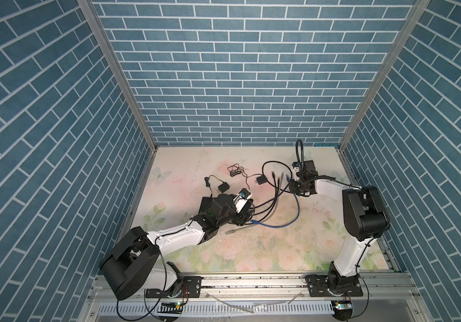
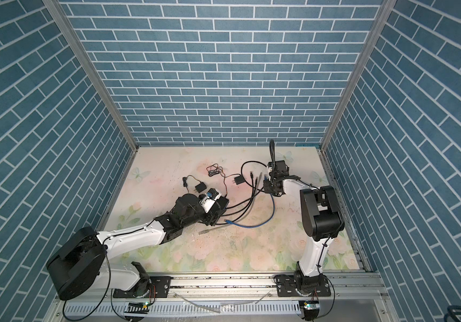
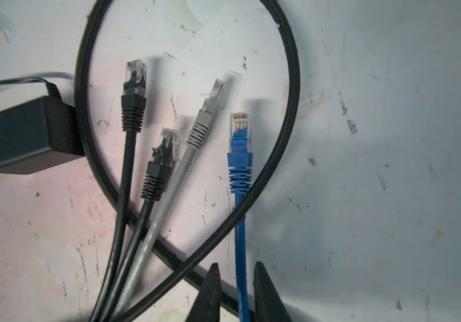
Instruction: Insert the plug into the switch port
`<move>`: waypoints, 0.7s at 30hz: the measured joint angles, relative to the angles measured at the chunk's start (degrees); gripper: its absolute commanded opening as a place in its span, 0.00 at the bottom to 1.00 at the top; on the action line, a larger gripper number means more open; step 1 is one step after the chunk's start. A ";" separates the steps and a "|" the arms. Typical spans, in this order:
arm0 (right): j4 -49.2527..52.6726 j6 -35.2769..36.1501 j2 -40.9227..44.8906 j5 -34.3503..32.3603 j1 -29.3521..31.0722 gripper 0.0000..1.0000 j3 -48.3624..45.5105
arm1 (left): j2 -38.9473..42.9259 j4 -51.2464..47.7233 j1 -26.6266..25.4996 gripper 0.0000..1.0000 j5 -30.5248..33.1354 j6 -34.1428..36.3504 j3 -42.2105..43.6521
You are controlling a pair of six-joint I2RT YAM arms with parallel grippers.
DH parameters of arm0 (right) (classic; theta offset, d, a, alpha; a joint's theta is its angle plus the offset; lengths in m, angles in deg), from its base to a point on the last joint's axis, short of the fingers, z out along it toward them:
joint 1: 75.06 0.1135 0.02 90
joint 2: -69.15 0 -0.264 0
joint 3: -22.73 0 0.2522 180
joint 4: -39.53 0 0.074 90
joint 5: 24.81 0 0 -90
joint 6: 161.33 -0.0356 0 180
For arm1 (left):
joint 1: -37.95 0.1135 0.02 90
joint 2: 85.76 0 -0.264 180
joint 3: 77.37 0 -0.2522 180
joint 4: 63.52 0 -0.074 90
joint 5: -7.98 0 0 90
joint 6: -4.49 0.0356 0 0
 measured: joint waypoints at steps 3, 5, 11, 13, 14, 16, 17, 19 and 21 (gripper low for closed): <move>0.02 -0.61 -1.79 -0.02 0.00 0.19 0.17 | 0.11 -0.20 0.00 0.78 0.00 -0.04 0.00; -0.15 -0.76 -2.43 -0.09 0.00 0.14 0.98 | 0.31 -0.39 0.00 0.79 0.00 -0.13 0.00; -0.31 -1.73 -2.80 -0.61 0.00 0.00 1.33 | 0.44 -1.05 0.00 0.82 0.26 -1.01 0.00; -0.09 -1.73 -2.73 -0.92 -0.07 0.00 1.33 | 0.44 -1.73 0.00 0.86 0.48 -1.55 0.00; 0.09 -1.73 -2.60 -0.90 -0.11 0.00 1.33 | 0.44 -2.14 0.00 0.93 0.63 -1.81 -0.02; 0.98 -1.75 -1.97 -0.90 -0.28 0.00 1.33 | 0.44 -3.48 0.00 1.00 0.87 -2.43 -0.28; 1.70 -1.75 -1.49 -0.90 -0.39 0.00 1.33 | 0.44 -4.68 0.00 1.00 1.09 -2.86 -0.81; 4.20 -1.75 -0.42 -1.18 -0.57 0.00 1.51 | 0.39 -7.23 0.00 1.00 1.51 -3.45 -2.56; 7.52 -1.75 0.50 -1.53 -0.81 0.00 2.16 | 0.31 -9.22 0.07 1.00 1.55 -3.93 -4.96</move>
